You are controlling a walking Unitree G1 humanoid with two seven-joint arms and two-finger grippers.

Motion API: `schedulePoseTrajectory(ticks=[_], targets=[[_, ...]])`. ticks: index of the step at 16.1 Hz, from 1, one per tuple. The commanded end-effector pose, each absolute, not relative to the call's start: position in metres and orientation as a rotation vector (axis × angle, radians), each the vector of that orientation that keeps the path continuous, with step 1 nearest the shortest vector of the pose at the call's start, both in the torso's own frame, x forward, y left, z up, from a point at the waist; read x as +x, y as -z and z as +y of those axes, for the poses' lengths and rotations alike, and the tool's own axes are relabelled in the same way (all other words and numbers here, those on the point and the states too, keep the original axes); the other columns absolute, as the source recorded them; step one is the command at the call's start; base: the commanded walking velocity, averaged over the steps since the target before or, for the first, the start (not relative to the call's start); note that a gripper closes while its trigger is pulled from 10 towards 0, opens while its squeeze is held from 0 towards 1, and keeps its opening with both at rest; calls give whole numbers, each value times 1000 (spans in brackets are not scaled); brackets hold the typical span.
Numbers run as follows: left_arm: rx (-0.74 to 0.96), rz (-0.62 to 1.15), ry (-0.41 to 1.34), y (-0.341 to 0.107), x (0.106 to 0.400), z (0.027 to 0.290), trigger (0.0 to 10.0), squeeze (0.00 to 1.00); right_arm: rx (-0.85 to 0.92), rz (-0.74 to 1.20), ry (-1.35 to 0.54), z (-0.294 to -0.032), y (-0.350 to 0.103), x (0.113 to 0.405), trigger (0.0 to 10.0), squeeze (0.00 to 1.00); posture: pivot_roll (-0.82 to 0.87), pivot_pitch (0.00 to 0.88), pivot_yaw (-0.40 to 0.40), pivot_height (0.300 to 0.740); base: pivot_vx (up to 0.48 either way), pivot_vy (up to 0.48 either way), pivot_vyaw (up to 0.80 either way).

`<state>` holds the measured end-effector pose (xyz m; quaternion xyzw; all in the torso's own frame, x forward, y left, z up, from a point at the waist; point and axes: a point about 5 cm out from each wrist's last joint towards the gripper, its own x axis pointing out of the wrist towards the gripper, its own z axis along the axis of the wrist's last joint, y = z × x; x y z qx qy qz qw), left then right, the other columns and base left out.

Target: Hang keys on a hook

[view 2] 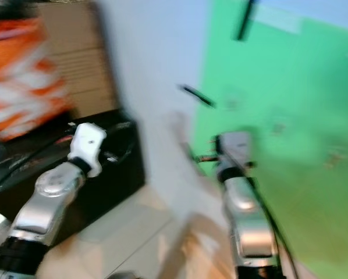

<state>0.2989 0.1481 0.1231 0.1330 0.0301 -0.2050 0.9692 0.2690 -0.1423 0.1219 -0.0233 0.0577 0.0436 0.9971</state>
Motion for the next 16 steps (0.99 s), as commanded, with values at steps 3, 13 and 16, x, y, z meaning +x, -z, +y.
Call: schedulePoseTrajectory(ticks=[3,13,16], targets=[[263,37,458,-128,298,143,10000,0,-57,88,-68,-150,-127,269,10000,0,-82,0,31,740,0,0,0],[266,48,490,-129,298,145,10000,0,-54,82,-81,-147,-126,268,10000,0,-82,0,49,740,0,76,-267],[268,48,495,-130,299,145,10000,0,-55,76,-87,-146,-127,268,10000,0,-81,0,50,740,0,255,-188]])
